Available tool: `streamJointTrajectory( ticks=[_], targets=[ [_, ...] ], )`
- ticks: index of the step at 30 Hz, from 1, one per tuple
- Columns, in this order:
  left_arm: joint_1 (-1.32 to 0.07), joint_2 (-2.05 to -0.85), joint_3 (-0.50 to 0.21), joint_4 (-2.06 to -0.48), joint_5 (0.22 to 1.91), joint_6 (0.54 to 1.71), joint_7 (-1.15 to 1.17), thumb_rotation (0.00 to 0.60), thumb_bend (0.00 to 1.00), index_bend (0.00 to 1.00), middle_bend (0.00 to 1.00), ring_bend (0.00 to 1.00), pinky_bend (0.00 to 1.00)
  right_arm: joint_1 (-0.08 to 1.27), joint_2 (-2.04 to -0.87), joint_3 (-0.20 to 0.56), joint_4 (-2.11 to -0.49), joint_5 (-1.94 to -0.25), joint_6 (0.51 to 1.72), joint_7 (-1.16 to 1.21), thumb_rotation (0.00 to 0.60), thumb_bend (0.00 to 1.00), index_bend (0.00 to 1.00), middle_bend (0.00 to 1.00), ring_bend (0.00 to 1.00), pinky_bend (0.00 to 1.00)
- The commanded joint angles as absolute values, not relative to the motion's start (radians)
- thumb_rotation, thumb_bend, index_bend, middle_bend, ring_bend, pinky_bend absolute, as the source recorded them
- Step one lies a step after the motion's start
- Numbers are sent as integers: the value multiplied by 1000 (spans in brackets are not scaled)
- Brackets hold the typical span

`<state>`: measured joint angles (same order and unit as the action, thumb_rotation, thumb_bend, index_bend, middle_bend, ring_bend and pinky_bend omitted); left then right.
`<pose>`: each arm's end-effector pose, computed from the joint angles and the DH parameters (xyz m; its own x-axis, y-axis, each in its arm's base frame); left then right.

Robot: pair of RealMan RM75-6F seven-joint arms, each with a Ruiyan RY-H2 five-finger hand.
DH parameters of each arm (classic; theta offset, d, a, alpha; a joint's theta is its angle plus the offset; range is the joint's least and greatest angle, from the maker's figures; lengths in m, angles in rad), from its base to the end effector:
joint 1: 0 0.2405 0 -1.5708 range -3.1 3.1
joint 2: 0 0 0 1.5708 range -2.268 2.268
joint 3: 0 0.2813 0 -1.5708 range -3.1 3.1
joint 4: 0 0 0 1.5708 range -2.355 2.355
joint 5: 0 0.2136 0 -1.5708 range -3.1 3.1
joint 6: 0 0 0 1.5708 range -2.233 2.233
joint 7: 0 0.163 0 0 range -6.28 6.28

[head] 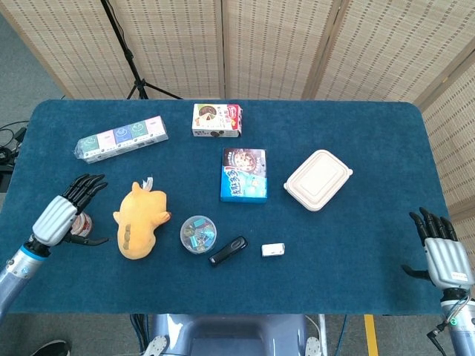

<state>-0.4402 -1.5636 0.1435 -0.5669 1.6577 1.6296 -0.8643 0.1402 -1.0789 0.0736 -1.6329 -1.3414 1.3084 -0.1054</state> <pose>-0.3433 0.3198 0.1003 0.2033 0.0914 0.9748 0.8403 -0.5274 -0.1258 -0.3537 -0.2234 0.1662 0.4724 -0.1390 0.8704 -0.8705 0.0812 0.4854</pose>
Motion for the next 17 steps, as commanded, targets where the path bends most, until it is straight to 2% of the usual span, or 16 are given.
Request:
streamJointTrajectory(
  ticks=[1, 4, 8, 12, 17],
  targets=[
    [-344, -1335, 127, -983, 1561, 1546, -636, 266, 0, 0, 0, 0, 0, 137, -1066, 66, -1640, -1364, 1315, -85, 600, 0, 33, 0, 0, 0],
    [-315, -1250, 123, -1156, 1506, 1496, -549, 283, 0, 0, 0, 0, 0, 134, -1058, 60, -1648, -1384, 1324, -72, 600, 0, 33, 0, 0, 0],
    [-291, -1180, 113, -1294, 1458, 1457, -473, 302, 0, 0, 0, 0, 0, 131, -1050, 54, -1657, -1408, 1336, -63, 600, 0, 33, 0, 0, 0],
    [-266, -1144, 101, -1372, 1437, 1456, -404, 332, 0, 0, 0, 0, 0, 129, -1044, 53, -1665, -1421, 1345, -59, 600, 0, 33, 0, 0, 0],
    [-248, -1134, 88, -1391, 1454, 1462, -369, 341, 0, 0, 0, 0, 0, 125, -1036, 52, -1672, -1427, 1356, -56, 600, 0, 33, 0, 0, 0]
  ],
)
